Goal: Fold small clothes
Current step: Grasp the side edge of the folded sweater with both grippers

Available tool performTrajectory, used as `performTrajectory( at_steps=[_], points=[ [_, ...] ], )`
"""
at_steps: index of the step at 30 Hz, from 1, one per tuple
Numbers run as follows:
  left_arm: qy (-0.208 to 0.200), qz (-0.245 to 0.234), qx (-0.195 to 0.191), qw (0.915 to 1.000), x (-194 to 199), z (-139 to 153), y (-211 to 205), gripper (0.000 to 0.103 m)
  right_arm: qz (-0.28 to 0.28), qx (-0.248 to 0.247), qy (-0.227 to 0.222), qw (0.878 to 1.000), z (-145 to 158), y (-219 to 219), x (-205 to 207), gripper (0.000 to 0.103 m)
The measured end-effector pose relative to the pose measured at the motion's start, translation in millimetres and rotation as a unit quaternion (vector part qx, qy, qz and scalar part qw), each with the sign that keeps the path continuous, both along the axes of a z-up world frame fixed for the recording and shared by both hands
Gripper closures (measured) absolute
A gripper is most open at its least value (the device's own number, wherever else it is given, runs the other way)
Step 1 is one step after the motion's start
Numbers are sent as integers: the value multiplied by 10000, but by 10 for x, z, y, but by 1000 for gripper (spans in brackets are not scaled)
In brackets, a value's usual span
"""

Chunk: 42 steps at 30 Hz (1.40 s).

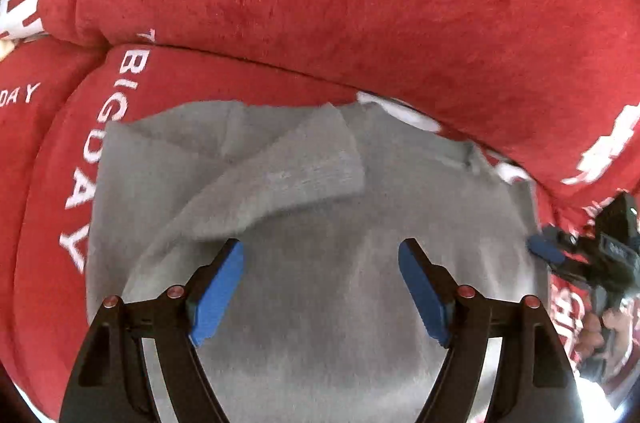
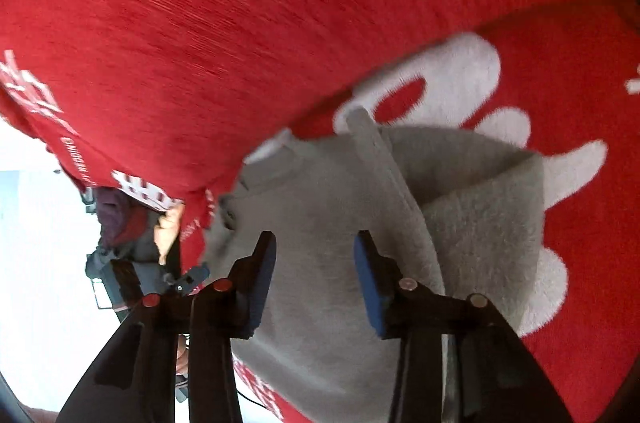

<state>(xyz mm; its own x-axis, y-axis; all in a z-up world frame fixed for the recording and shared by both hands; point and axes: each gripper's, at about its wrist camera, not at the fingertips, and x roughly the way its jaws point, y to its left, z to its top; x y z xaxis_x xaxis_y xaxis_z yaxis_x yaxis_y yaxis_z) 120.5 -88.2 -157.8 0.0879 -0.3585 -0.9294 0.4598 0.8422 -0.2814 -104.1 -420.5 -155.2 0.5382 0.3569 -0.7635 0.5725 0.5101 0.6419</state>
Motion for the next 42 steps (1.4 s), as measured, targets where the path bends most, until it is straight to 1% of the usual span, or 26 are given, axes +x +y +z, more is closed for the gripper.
performTrajectory(
  at_steps=[1,2,5,7,9,11,12,14,16,18,21,26,29,31,33,36,38,40,42],
  points=[
    [-80,91,30,9999,63,-29,-16,24,-27,-63,41,10000,-39,-19,-3,60],
    [-154,208,57,9997,141,-46,-12,24,-87,-104,9,9999,-55,-49,-18,62],
    [-250,542,78,9982,373,-63,58,24,-387,-402,-55,9984,-4,-165,-50,61],
    [-338,734,130,9966,512,-34,117,24,-553,-548,39,9970,9,-259,-65,60],
    [-575,913,453,9931,599,44,193,24,-697,-548,161,9959,13,-322,-92,60],
    [-522,978,420,9929,632,88,300,24,-779,-520,124,9955,73,-334,-150,58],
    [-412,975,399,9936,622,116,388,24,-772,-554,114,9954,120,-315,-173,57],
    [-318,825,389,9953,547,167,502,24,-724,-613,94,9954,211,-242,-213,53],
    [-224,524,394,9976,397,254,679,24,-677,-592,30,9959,320,-151,-276,51],
    [-71,235,375,9990,210,299,858,24,-613,-507,-59,9968,416,4,-332,50],
    [184,-35,370,9991,-93,292,1123,24,-455,-372,-179,9981,522,318,-415,47],
    [586,-320,201,9976,-362,163,1414,24,-231,-161,-139,9995,542,1012,-623,45],
    [771,-447,42,9960,-413,131,1464,24,-337,5,3,9994,462,1401,-832,45],
    [849,-606,-53,9945,-441,113,1457,24,-545,114,183,9983,384,1591,-1047,45],
    [870,-700,-122,9937,-493,105,1457,24,-908,151,423,9949,276,1708,-1269,45],
    [942,-757,-297,9922,-523,111,1416,24,-1479,39,670,9867,190,1686,-1565,45],
    [921,-846,-365,9915,-544,116,1392,24,-1974,64,647,9782,158,1600,-1740,45],
    [997,-911,-399,9900,-552,103,1379,38,-2489,130,569,9668,127,1484,-1901,45],
    [1177,-848,-443,9884,-531,51,1382,39,-2838,222,436,9576,96,1399,-2001,45]
  ],
)
